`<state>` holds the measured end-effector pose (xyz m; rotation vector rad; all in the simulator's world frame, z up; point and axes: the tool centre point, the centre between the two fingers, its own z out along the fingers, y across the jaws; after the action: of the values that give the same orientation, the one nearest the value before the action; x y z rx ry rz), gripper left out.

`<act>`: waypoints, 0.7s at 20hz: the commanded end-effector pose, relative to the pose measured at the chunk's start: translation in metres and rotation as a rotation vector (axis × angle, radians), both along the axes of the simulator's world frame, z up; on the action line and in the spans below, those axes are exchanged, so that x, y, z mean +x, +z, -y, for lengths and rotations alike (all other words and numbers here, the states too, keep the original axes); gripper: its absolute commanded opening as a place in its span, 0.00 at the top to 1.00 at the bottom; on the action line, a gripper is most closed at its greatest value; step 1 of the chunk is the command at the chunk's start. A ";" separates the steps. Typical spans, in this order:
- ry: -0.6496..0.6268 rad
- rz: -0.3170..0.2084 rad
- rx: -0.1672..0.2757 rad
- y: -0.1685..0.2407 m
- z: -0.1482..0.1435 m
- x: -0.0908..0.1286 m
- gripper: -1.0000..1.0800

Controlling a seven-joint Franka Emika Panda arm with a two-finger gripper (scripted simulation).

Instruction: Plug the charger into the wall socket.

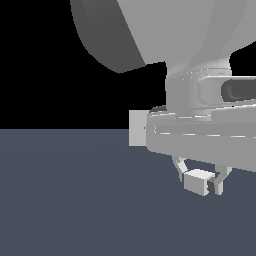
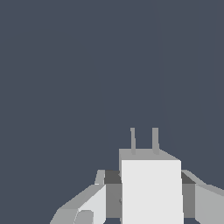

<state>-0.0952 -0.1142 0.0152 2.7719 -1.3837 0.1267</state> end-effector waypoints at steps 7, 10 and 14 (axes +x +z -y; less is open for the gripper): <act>0.158 0.001 -0.002 0.017 -0.007 0.020 1.00; 0.246 0.001 -0.003 0.026 -0.012 0.030 1.00; 0.384 0.001 -0.004 0.041 -0.022 0.045 1.00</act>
<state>-0.0563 -0.0960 0.0500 2.9728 -0.9116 0.1393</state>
